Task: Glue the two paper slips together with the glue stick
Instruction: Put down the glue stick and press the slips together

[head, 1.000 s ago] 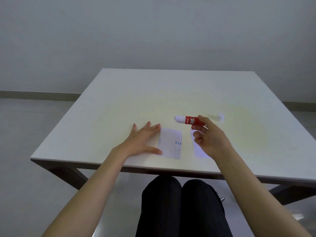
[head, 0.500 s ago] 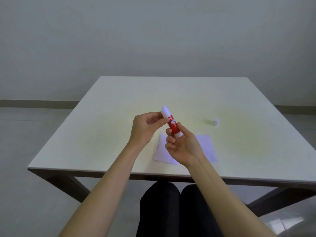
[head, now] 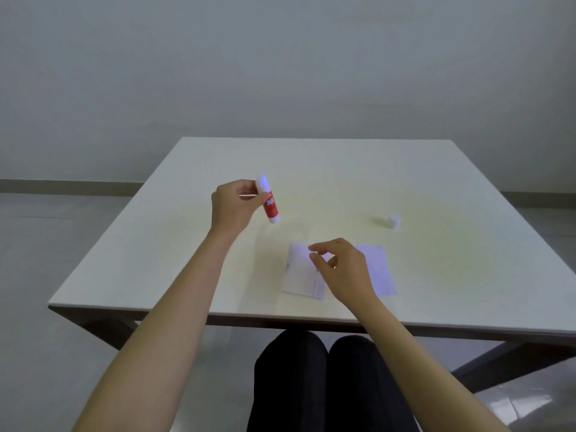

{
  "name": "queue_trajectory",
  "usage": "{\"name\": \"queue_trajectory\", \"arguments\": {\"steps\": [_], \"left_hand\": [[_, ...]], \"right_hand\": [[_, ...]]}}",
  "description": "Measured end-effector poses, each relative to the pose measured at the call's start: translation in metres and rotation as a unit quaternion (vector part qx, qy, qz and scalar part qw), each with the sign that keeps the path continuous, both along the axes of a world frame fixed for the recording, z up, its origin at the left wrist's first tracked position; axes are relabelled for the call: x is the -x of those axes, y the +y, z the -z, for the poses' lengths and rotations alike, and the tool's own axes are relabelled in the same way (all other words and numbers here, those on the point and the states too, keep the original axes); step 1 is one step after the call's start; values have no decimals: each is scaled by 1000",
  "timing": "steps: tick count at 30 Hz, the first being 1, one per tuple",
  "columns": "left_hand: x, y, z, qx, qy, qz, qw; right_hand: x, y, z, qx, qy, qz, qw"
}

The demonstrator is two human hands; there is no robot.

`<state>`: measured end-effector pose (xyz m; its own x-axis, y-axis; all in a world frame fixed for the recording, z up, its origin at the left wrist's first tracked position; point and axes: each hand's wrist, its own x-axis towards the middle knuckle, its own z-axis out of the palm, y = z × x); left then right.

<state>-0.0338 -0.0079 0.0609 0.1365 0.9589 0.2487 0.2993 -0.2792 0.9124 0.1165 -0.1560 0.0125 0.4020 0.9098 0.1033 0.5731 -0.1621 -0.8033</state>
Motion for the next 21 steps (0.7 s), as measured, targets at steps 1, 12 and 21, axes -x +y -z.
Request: {"name": "queue_trajectory", "arguments": {"steps": [1, 12, 21], "left_hand": [[1, 5, 2, 4, 14, -8, 1000], [-3, 13, 24, 0, 72, -6, 997], [1, 20, 39, 29, 89, -6, 996]], "right_hand": [[2, -1, 1, 7, -53, -19, 998], [39, 3, 9, 40, -353, -140, 924], [52, -2, -1, 27, -513, -118, 850]]}}
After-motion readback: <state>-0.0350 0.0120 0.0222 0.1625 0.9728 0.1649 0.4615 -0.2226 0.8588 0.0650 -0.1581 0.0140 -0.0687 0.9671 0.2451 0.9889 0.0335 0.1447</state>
